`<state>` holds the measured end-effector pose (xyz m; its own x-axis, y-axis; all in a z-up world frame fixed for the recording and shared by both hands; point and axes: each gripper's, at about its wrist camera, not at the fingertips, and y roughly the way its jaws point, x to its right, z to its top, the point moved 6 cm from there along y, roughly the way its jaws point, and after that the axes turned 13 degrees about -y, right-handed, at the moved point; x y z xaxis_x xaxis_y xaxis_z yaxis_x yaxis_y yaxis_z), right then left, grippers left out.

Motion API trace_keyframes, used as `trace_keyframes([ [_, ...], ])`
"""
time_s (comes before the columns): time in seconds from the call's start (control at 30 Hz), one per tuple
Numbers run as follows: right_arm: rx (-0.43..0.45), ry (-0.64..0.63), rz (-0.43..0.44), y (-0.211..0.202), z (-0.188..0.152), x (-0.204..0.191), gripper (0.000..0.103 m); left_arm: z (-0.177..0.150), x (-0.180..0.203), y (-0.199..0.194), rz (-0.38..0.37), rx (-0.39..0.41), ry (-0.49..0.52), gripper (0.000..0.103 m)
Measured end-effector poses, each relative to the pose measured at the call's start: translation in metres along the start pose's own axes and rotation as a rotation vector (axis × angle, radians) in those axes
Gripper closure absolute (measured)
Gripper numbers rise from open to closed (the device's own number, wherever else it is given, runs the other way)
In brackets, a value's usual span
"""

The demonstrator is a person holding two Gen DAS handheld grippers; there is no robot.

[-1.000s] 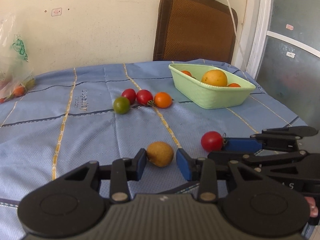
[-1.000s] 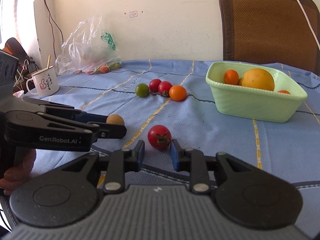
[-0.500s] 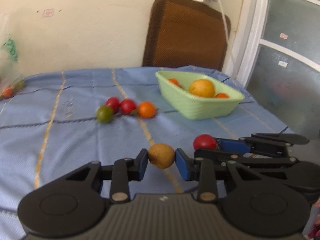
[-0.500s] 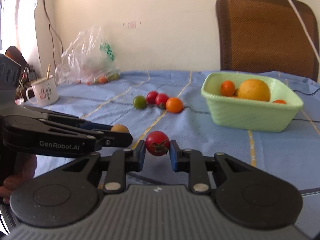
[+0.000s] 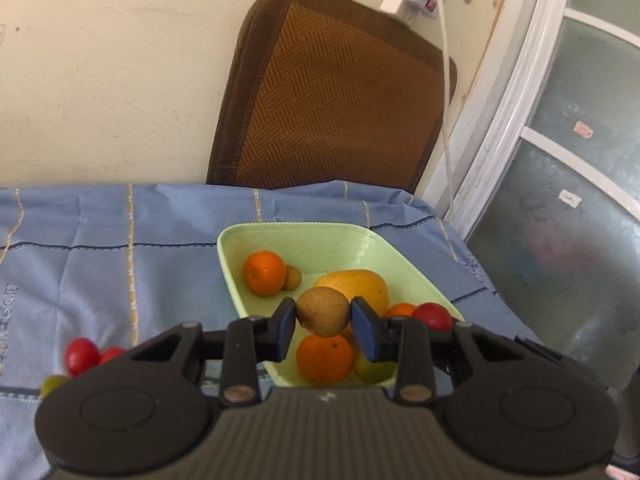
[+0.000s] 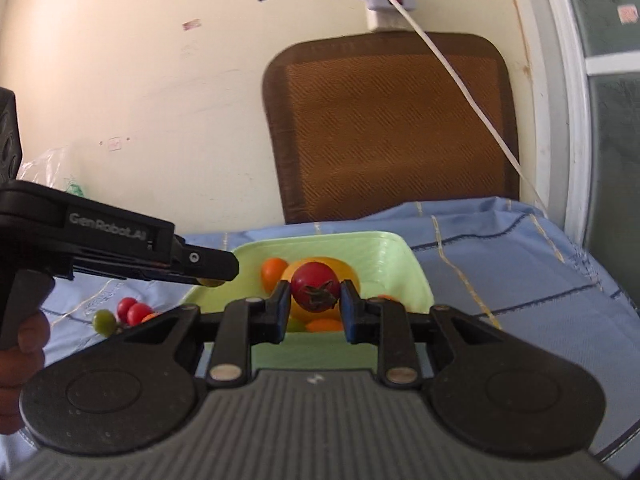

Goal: Organize fruits
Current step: 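Lower the kiwi and red tomato into the dish and open both grippers, then grasp a green tomato with the left gripper while the right gripper grasps an orange cherry tomato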

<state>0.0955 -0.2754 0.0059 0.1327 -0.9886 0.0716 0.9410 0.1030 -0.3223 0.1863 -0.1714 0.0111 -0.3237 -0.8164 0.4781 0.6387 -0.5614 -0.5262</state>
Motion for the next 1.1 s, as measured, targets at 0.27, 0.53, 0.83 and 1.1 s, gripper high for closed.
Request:
trace_keyframes([
  [0.27,0.008,-0.013,-0.036,0.0,-0.002,0.001,0.062,-0.003,-0.002,0.006,0.002,0.002,-0.019,0.066],
  [0.53,0.087,0.001,-0.063,-0.015,0.0,0.008,0.063,0.011,-0.065,-0.089,0.038,0.187,-0.11,0.065],
  [0.83,0.087,-0.012,0.249,-0.023,0.006,-0.047,0.063,-0.012,-0.133,-0.102,0.184,0.153,-0.13,0.065],
  [1.1,-0.048,-0.352,0.295,0.006,0.009,-0.124,0.063,-0.024,-0.129,-0.068,0.238,0.062,-0.055,0.064],
])
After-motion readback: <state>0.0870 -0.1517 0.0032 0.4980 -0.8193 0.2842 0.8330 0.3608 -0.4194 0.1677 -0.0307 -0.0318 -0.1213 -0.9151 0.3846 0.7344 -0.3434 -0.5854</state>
